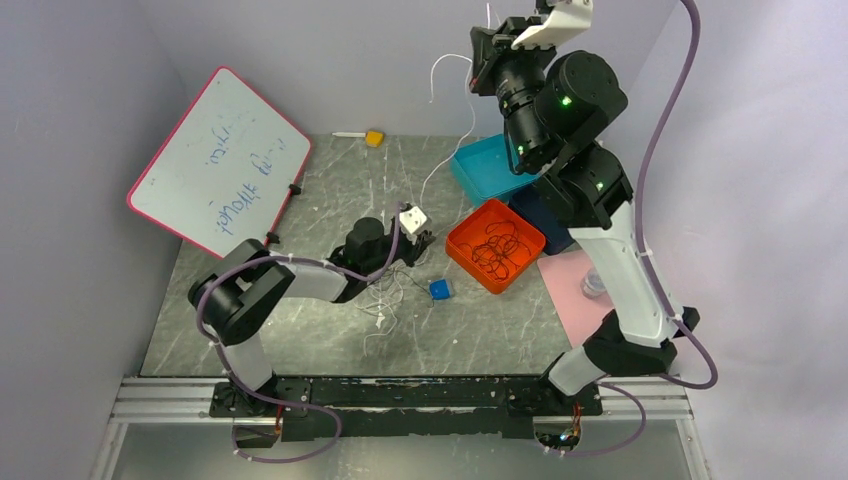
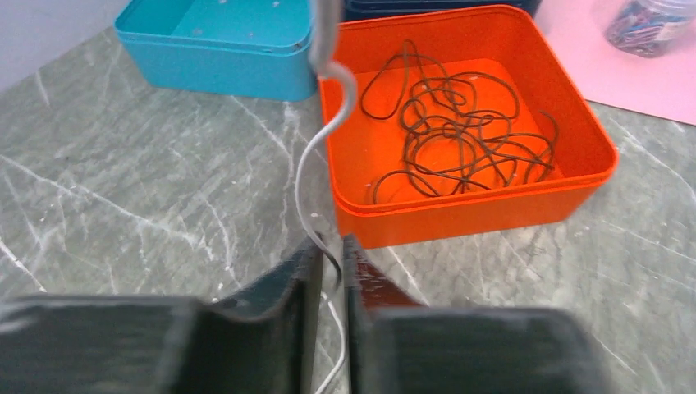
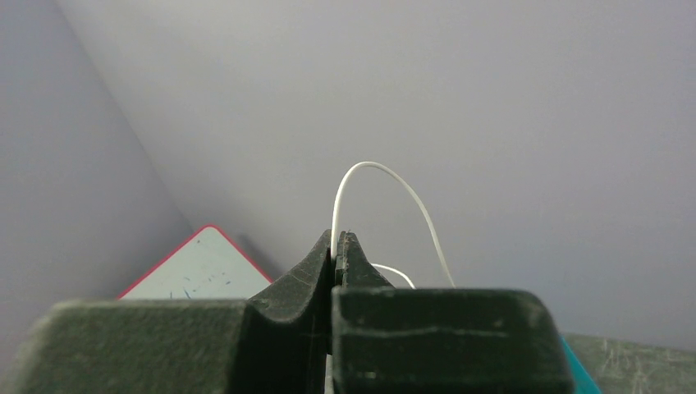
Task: Untangle the cables
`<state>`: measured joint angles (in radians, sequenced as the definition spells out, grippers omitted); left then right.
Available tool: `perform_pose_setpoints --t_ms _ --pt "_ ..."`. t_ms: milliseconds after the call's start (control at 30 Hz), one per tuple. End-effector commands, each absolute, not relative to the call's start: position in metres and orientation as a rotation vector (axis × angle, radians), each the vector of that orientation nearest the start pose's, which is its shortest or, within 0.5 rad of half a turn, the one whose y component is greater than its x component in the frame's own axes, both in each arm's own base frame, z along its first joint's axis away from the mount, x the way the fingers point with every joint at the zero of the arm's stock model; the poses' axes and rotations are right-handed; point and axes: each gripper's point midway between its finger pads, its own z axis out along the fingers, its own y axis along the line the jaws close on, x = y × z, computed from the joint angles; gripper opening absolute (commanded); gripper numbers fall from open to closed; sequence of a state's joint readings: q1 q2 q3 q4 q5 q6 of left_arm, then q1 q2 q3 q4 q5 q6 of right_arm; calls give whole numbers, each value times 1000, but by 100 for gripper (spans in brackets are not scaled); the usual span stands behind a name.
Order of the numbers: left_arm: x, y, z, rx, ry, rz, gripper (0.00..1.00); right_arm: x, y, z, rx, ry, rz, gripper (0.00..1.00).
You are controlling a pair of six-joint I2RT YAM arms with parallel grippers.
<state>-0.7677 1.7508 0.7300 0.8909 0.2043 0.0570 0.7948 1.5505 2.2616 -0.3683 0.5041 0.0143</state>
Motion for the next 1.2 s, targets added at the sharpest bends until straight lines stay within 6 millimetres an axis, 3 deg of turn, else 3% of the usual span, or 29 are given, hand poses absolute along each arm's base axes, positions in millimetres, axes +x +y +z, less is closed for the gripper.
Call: perform_pose_setpoints --t_ms 0,100,200,267,400,633,767,833,900,1000,1033,1167 --pt "347 -361 144 791 1487 -607 10 323 204 628 -46 1258 373 0" --pt "348 -347 162 713 1504 -576 7 328 204 610 -56 1300 337 0" --pt "337 -331 188 664 1518 -577 7 340 209 579 -77 1363 312 0" --pt "324 -318 205 631 1526 -601 7 357 215 553 -106 1429 320 0" --pt "295 -290 229 537 1580 -656 7 411 224 492 -148 1584 394 0" --pt "275 -254 219 376 1796 -639 7 489 285 382 -270 1777 521 0" --pt "270 -250 213 354 1874 -636 7 530 317 311 -295 1873 597 0" --pt "266 -253 211 361 1903 -655 7 559 318 268 -281 1926 619 0" --pt "264 -254 209 369 1936 -668 7 577 324 244 -289 1951 646 8" --pt "267 -253 205 359 1986 -679 7 593 317 222 -276 1995 633 33" --pt "270 -252 205 355 1995 -682 7 594 310 219 -261 1999 623 39" --pt "284 -238 201 210 2039 -769 7 584 270 240 -172 1937 567 63"
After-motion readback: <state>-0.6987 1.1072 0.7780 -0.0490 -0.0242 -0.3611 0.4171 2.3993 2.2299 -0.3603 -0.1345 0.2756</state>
